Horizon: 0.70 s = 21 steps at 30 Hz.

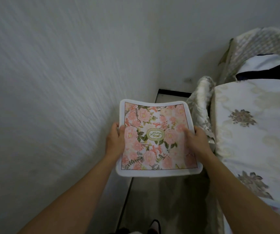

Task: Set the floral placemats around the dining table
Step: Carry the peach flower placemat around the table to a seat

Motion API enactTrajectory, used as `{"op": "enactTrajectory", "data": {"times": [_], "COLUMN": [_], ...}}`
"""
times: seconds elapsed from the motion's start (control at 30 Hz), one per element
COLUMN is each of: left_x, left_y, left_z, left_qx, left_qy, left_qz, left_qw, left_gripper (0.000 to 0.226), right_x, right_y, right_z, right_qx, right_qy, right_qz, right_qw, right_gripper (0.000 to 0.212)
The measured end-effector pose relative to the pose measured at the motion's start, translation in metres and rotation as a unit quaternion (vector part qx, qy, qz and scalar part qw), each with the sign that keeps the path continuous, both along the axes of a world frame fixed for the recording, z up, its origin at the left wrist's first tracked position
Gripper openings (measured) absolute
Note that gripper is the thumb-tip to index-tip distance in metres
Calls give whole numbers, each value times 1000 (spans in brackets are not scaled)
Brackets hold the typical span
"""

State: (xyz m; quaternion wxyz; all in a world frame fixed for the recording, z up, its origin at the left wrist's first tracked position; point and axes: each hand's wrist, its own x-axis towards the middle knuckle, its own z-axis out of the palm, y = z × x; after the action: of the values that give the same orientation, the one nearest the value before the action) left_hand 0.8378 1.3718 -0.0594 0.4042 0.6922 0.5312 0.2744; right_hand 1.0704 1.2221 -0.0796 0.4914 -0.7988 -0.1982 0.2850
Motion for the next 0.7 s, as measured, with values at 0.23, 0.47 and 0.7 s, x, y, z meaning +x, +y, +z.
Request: {"op": "enactTrajectory", "data": {"times": [0.23,0.47,0.7], "left_x": [72,166,263], "left_y": [72,153,239], "left_z": [-1,-12,-14], "left_qx": [-5,-49,-99], "left_qy": [-9,-49,-79], "left_qz": [-34,-63,-85], "left_qw": [999,996,988], "left_gripper": [23,24,23], "right_x": [52,125,200], "right_y": [53,112,182], "right_z": [15,15,21], "right_qx": [-19,-26,-24], "right_qy": [-56,-67,-68], "right_qz": [-36,-84,-123], "right_qw": [998,994,990], "right_gripper": [30,22,32]}}
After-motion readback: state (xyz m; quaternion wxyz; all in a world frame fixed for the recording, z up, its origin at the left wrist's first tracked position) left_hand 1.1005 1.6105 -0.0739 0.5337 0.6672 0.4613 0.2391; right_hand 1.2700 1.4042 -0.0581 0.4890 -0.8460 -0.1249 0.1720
